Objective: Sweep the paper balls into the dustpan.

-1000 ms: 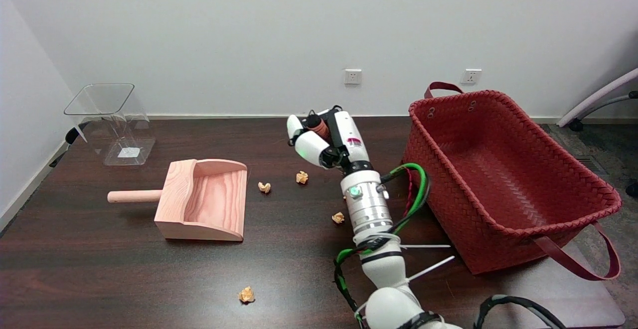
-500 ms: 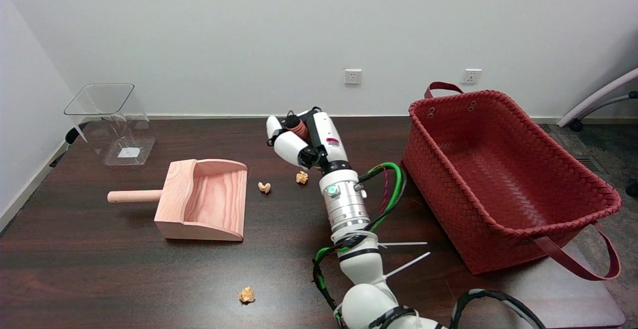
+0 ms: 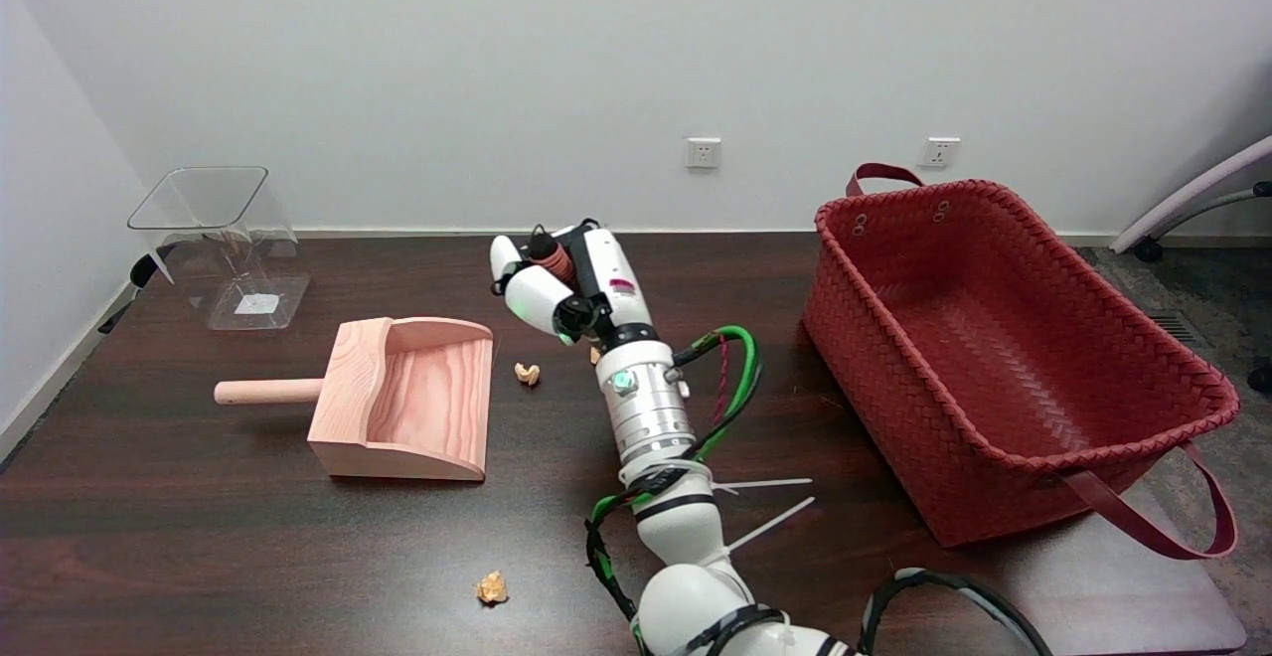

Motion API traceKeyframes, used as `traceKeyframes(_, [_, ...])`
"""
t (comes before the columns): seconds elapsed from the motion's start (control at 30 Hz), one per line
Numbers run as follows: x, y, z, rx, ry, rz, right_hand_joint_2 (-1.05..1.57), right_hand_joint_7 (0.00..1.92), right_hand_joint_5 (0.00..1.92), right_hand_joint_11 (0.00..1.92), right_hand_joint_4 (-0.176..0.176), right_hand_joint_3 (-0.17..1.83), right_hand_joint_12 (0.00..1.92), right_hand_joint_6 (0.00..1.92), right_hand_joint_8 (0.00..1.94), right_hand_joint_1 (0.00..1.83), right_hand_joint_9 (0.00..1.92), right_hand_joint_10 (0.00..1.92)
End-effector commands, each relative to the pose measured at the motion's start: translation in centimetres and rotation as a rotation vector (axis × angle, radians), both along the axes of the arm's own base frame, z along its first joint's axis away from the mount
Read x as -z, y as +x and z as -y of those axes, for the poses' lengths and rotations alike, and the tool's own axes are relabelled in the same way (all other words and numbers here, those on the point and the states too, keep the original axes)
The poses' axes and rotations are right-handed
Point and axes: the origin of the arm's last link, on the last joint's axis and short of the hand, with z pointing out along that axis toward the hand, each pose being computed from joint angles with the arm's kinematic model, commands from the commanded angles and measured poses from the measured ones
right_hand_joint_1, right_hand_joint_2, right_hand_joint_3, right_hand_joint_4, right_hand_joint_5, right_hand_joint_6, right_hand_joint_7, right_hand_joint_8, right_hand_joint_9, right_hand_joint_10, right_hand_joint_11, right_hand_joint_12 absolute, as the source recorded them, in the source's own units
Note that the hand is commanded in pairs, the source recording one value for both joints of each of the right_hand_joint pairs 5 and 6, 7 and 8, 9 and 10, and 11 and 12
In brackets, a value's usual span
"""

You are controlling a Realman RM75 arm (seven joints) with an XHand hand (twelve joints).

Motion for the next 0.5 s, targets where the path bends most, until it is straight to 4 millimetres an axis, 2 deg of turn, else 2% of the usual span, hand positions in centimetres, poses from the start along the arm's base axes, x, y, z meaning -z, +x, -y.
traceKeyframes(0.03, [3.0,0.5,2.0,0.007,0.059,0.039,1.57,1.92,1.92,1.92,0.0,1.1,1.92,1.92,1.92,0.92,1.92,1.92])
traceKeyframes(0.5, [4.4,1.2,3.1,0.008,0.089,0.057,1.57,1.92,1.92,1.92,0.0,1.07,1.92,1.92,1.92,0.92,1.92,1.92])
